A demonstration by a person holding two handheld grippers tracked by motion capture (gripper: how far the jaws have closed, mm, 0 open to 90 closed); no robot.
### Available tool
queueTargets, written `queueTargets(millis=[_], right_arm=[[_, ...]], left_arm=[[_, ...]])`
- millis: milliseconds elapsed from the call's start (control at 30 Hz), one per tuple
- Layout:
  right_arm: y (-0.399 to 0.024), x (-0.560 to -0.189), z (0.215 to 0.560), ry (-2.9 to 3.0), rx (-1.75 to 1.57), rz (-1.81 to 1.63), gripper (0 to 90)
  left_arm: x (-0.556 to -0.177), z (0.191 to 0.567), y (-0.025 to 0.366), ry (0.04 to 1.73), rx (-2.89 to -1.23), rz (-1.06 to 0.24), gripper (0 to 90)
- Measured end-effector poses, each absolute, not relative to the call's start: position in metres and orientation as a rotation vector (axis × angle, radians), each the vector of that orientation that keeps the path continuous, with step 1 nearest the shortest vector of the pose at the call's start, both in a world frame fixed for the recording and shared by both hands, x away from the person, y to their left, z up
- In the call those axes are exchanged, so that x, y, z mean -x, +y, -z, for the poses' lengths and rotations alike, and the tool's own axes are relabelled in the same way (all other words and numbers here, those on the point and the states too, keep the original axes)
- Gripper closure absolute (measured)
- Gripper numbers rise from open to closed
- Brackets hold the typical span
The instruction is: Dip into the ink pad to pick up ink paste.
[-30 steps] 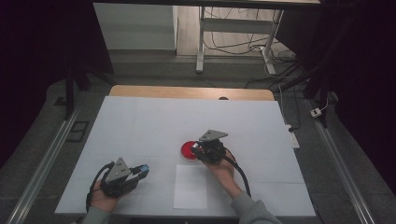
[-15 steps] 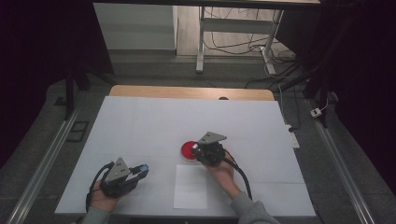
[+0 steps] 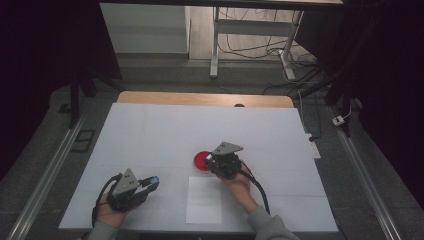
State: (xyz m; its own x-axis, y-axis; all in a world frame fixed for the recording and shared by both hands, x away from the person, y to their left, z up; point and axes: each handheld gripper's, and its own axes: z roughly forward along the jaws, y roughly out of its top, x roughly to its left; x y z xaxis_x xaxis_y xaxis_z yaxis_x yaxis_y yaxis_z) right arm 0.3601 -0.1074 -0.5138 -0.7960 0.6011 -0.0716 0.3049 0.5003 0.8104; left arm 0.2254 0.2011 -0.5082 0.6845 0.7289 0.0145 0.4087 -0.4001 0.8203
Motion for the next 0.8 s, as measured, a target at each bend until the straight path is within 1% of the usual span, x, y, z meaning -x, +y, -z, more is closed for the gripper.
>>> queueTargets(millis=[367, 800], right_arm=[[-0.107, -0.360, 0.513, 2.399, -0.767, -1.202, 67.1], [-0.115, -0.361, 0.500, 2.372, -0.796, -1.298, 67.0]], left_arm=[[-0.226, 0.508, 0.202, 0.875, -2.040, -0.475, 74.5], [-0.226, 0.508, 0.203, 0.877, -2.034, -0.478, 74.5]])
